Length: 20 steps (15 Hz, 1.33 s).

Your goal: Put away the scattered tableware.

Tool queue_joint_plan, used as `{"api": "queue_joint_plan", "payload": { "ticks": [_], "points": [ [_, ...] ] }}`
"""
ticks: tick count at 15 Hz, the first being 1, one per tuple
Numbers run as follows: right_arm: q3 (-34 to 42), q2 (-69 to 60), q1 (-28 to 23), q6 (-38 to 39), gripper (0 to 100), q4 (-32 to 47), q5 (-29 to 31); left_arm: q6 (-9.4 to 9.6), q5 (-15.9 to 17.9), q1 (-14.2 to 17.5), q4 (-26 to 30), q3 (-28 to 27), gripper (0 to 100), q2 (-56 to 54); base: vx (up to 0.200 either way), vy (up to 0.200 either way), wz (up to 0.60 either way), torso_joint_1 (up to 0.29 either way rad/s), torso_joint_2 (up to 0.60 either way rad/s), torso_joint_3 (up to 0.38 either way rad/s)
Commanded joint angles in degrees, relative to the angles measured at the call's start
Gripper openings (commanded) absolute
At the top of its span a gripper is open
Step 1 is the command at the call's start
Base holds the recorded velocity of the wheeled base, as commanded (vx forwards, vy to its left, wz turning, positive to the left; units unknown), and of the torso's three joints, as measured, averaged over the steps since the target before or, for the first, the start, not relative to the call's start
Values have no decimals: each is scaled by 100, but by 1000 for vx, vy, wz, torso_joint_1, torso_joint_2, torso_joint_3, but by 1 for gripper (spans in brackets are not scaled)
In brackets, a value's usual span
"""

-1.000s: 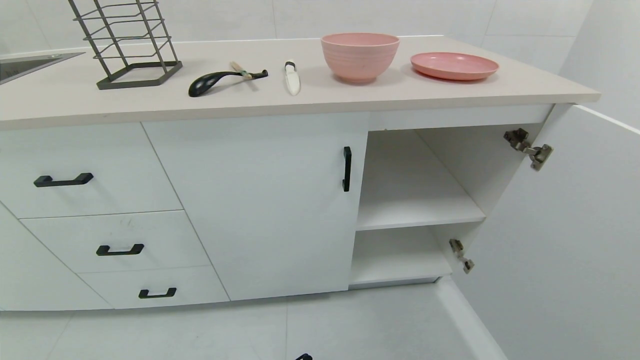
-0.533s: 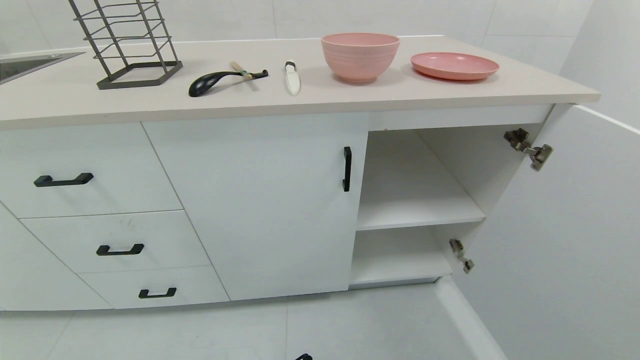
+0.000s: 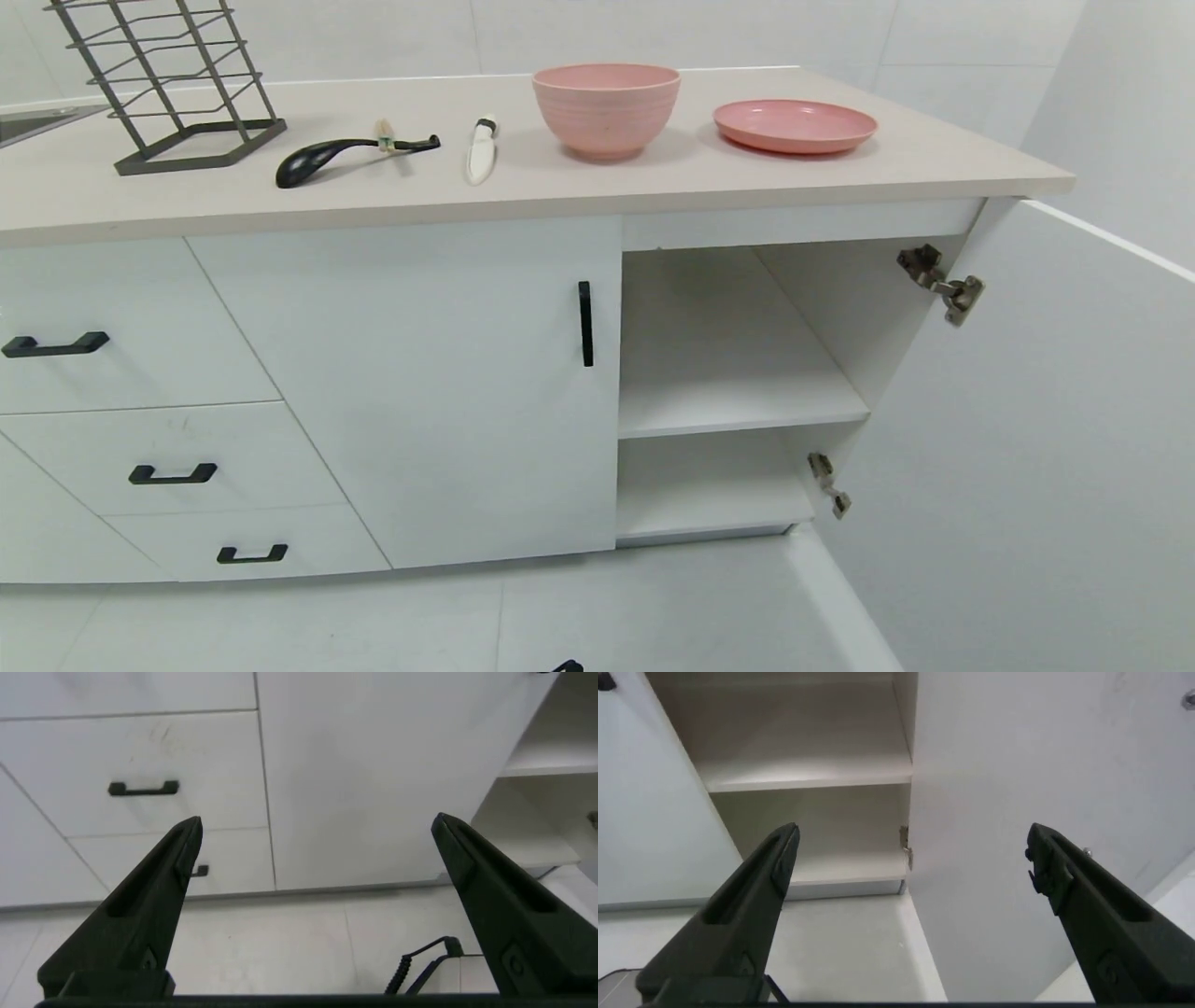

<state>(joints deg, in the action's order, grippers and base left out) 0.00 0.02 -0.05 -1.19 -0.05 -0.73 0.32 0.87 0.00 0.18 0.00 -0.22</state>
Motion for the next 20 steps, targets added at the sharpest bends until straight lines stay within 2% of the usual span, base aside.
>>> {"api": "queue_joint_plan", "payload": {
  "ticks": [1, 7, 9, 12, 15, 16, 20],
  "points": [
    [0, -2, 5, -4, 100, -13, -6, 3, -7, 0, 8, 0, 100, 22, 0, 0, -600, -2, 2, 7],
    [0, -2, -4, -12, 100, -13, -6, -14, -25, 0, 8, 0, 100, 22, 0, 0, 0, 0, 0, 0],
    [0, -2, -4, -12, 100, -13, -6, -14, -43, 0, 8, 0, 100, 22, 0, -200, 0, 2, 2, 5],
    [0, -2, -4, -12, 100, -13, -6, -58, -51, 0, 8, 0, 100, 22, 200, -200, 0, -1, 4, 4],
    [0, -2, 5, -12, 100, -13, -6, -76, -87, 0, 8, 0, 100, 22, 67, 0, 0, -1, 1, 1],
    [0, -2, -4, -12, 100, -13, -6, -137, -87, 0, -1, 0, 100, 22, 0, 0, 0, 0, 0, 0],
    [0, -2, -4, -12, 100, -13, -6, -137, -95, 0, -1, 0, 100, 22, 0, 150, 0, -1, -1, 1]
  ]
}}
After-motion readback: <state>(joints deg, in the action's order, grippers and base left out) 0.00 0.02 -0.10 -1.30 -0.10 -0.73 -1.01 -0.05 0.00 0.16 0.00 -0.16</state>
